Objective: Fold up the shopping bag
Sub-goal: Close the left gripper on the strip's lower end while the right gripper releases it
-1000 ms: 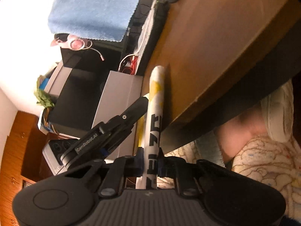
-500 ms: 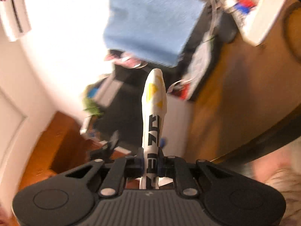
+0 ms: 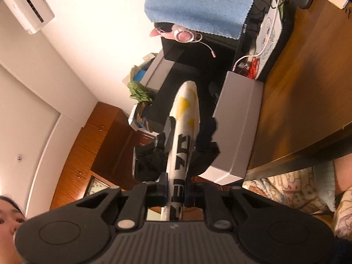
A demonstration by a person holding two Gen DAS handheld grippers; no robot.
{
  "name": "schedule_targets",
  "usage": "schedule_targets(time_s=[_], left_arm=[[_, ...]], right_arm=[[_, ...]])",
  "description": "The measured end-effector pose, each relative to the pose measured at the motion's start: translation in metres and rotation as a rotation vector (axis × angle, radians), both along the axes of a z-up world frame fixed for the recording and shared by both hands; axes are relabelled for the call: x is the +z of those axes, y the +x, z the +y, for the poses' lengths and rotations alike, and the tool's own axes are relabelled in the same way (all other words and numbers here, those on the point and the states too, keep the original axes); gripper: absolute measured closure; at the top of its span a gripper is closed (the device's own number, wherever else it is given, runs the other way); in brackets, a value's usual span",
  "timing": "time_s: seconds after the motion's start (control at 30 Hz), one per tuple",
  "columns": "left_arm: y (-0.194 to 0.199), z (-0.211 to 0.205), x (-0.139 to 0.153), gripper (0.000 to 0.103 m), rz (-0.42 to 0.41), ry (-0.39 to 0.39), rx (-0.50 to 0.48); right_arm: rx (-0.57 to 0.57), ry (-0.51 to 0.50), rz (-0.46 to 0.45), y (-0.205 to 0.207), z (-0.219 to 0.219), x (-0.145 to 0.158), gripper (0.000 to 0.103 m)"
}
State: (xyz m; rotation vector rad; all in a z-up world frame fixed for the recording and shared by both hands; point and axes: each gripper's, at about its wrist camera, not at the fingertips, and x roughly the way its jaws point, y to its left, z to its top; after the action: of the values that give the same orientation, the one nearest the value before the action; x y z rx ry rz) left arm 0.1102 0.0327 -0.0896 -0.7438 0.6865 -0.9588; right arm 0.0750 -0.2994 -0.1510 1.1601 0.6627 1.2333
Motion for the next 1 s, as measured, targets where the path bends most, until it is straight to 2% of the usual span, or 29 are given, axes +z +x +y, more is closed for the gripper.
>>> schedule_targets(time_s=[0.17, 0.2, 0.23, 0.27, 0.3, 0.4, 0.57, 0.6, 0.63, 0.7, 0.73, 0.77, 0.8, 0.87, 0.93, 1.0], left_arm=[[-0.007, 0.000, 0.005, 0.087, -0.050, 0.067, 0.063], [-0.009, 0.000, 0.008, 0.087, -0.070, 0.096, 0.090], [-0.011, 0.000, 0.011, 0.087, -0.090, 0.125, 0.116], [-0.015, -0.001, 0.014, 0.087, -0.124, 0.174, 0.159], [-0.020, -0.003, 0.018, 0.087, -0.162, 0.230, 0.207], [-0.029, -0.007, 0.027, 0.087, -0.247, 0.351, 0.299], [-0.036, -0.011, 0.032, 0.087, -0.285, 0.392, 0.329], [-0.037, -0.012, 0.033, 0.087, -0.297, 0.409, 0.344], [-0.038, -0.013, 0.034, 0.087, -0.310, 0.427, 0.358], [-0.043, -0.014, 0.036, 0.087, -0.338, 0.456, 0.380], [-0.045, -0.014, 0.037, 0.087, -0.348, 0.465, 0.386], [-0.046, -0.014, 0.038, 0.087, -0.359, 0.473, 0.391], [-0.048, -0.014, 0.038, 0.087, -0.371, 0.484, 0.399], [-0.052, -0.017, 0.039, 0.087, -0.407, 0.517, 0.418], [-0.056, -0.019, 0.040, 0.087, -0.439, 0.541, 0.428], [-0.059, -0.021, 0.040, 0.087, -0.460, 0.556, 0.429]], right_arm=[[-0.044, -0.048, 0.017, -0.001, -0.002, -0.005, 0.080], [-0.054, -0.061, 0.013, -0.001, -0.002, -0.005, 0.073], [-0.076, -0.090, 0.002, -0.002, -0.004, -0.003, 0.061], [-0.110, -0.134, -0.015, -0.003, -0.007, 0.001, 0.055], [-0.147, -0.189, -0.039, -0.005, -0.010, 0.007, 0.049], [-0.279, -0.412, -0.131, -0.013, -0.001, 0.028, 0.048], [-0.504, -0.793, -0.286, -0.027, 0.018, 0.063, 0.036], [-0.549, -0.869, -0.317, -0.029, 0.022, 0.070, 0.030], [-0.594, -0.946, -0.348, -0.032, 0.026, 0.077, 0.018], [-0.683, -1.098, -0.411, -0.037, 0.034, 0.091, 0.002], [-0.728, -1.174, -0.442, -0.040, 0.038, 0.098, 0.000], [-0.745, -1.194, -0.478, -0.043, 0.038, 0.103, 0.000], [-0.732, -1.153, -0.517, -0.045, 0.034, 0.104, 0.000], [-0.658, -1.135, -0.545, -0.042, 0.033, 0.109, 0.000], [-0.558, -1.212, -0.527, -0.032, 0.039, 0.114, 0.001], [-0.530, -1.271, -0.520, -0.025, 0.045, 0.118, 0.002]])
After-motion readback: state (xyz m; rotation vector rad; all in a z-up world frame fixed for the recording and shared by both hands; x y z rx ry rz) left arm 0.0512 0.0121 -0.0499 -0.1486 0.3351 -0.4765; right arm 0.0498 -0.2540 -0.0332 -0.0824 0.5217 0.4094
